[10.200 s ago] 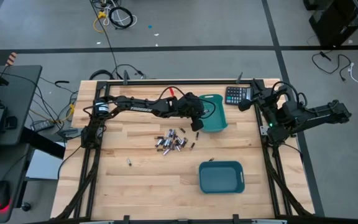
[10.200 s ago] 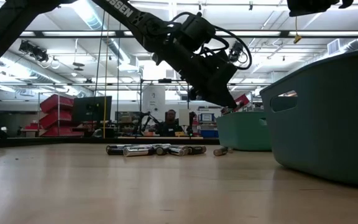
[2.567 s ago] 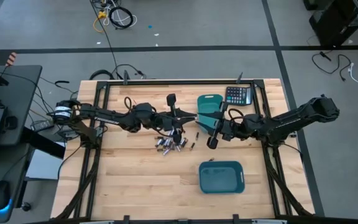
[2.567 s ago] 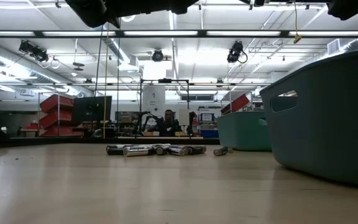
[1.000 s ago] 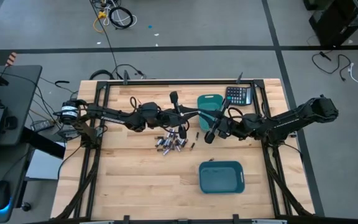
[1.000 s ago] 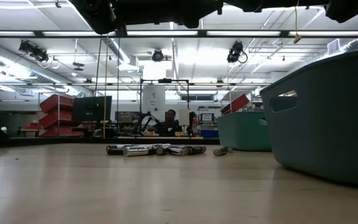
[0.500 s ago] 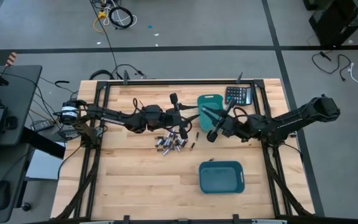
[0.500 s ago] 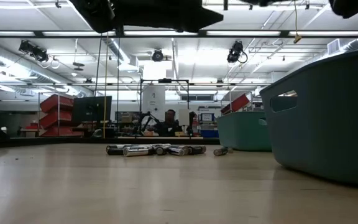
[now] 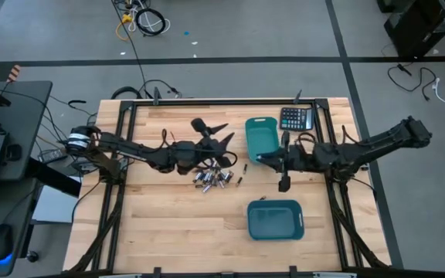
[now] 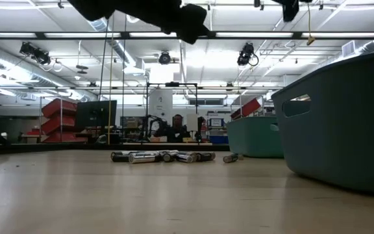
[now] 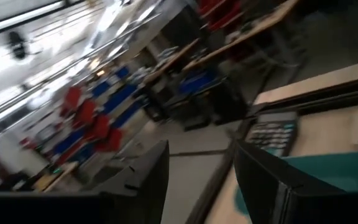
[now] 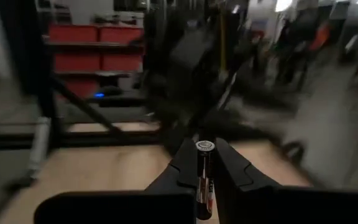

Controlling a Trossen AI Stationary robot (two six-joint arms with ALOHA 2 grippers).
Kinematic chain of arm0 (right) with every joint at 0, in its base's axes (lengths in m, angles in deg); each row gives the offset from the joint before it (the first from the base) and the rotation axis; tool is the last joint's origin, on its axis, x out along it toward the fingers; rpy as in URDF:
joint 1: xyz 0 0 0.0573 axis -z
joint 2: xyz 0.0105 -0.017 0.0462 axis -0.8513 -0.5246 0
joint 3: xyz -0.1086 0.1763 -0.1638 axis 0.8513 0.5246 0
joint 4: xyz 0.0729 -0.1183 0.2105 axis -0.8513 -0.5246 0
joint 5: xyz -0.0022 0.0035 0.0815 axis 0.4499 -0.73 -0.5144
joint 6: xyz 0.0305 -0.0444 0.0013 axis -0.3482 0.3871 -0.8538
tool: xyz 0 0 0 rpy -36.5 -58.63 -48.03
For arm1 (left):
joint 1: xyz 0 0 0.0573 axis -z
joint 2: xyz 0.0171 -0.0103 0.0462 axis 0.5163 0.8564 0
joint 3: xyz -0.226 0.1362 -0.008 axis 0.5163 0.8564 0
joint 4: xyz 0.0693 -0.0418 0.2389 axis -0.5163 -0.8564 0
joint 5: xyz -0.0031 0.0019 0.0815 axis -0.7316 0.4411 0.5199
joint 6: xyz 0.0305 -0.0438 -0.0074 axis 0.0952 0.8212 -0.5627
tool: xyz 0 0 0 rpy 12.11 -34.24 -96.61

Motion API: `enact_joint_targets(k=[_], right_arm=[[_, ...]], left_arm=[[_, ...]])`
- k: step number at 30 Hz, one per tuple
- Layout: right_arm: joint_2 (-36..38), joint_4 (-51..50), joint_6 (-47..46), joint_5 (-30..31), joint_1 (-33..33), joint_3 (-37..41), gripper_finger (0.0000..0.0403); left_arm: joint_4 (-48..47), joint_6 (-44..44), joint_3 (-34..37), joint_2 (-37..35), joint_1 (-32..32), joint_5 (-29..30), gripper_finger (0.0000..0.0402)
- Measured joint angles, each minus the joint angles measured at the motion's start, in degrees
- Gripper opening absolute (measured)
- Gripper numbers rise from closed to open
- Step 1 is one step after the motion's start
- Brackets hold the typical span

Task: Sort batteries
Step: Put the silver battery into the green bin

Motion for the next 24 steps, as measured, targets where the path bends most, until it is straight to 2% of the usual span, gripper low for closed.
enact_joint_targets(k=[5, 8, 11, 18, 24], right_arm=[[-4.2, -9.7, -15.8, -11.3, -0.2, 0.1, 0.0018], [-7.3, -9.7, -20.9, -13.2, -2.9, -0.2, 0.0018], [-10.1, -13.9, -23.0, -10.9, -6.2, -3.3, 0.0018], [-14.2, -27.6, -23.3, 1.0, -12.4, -13.8, 0.0018], [-13.8, -31.4, -22.7, 8.1, -14.2, -16.5, 0.0017]], left_arm=[[-2.4, -0.1, 0.0, -1.5, 1.4, 4.0, 0.0177], [-2.7, 1.3, 0.0, -1.6, 2.3, 4.0, 0.0177], [-3.1, 2.2, 0.0, -1.6, 3.5, 4.0, 0.0177], [-5.4, 5.6, 0.0, -1.6, 8.4, 4.2, 0.0177], [-6.3, 6.9, 0.0, -1.6, 13.4, 5.7, 0.0177]])
